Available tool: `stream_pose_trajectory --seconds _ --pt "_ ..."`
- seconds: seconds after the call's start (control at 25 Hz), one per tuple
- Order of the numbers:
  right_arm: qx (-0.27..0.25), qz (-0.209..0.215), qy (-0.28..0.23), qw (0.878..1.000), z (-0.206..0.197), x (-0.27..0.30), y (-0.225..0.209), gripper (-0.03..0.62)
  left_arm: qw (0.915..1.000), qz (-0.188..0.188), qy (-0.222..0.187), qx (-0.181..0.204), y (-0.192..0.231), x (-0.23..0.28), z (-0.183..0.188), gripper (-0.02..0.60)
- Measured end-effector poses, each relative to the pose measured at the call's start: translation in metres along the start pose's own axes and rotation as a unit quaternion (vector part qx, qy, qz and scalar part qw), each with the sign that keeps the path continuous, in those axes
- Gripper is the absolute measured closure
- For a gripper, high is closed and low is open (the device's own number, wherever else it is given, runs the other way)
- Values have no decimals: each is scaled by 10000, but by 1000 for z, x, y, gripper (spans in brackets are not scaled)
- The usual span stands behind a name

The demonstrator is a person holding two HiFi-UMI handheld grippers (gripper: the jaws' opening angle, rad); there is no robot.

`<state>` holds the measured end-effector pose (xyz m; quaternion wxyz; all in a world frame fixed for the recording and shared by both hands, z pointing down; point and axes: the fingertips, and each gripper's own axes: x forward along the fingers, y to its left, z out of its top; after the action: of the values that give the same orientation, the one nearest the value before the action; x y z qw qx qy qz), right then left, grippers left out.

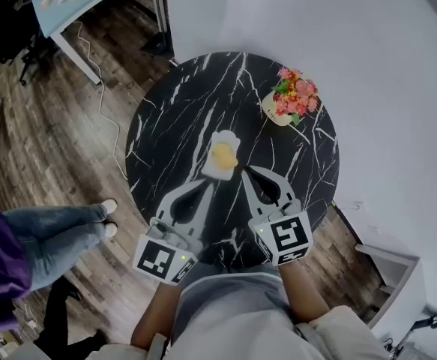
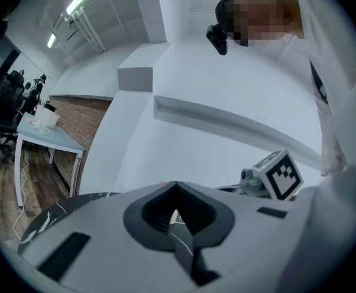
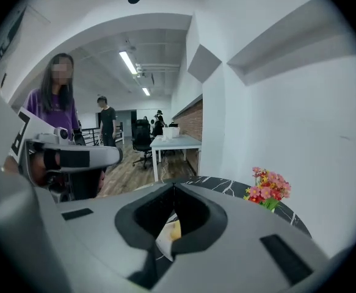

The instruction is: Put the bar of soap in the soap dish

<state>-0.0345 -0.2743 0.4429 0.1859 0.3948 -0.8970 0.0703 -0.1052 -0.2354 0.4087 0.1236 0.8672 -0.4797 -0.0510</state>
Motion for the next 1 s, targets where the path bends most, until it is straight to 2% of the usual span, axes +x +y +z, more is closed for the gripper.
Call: stream_pose_trajectory --seconds 0.6,1.0 --pt "221 48 -806 9965 50 -74 9 580 9996 -29 -135 232 -34 -18 27 580" --pt "302 -37 -1010 9944 63 -92 3 582 9991 -92 -234 343 -45 -16 42 580"
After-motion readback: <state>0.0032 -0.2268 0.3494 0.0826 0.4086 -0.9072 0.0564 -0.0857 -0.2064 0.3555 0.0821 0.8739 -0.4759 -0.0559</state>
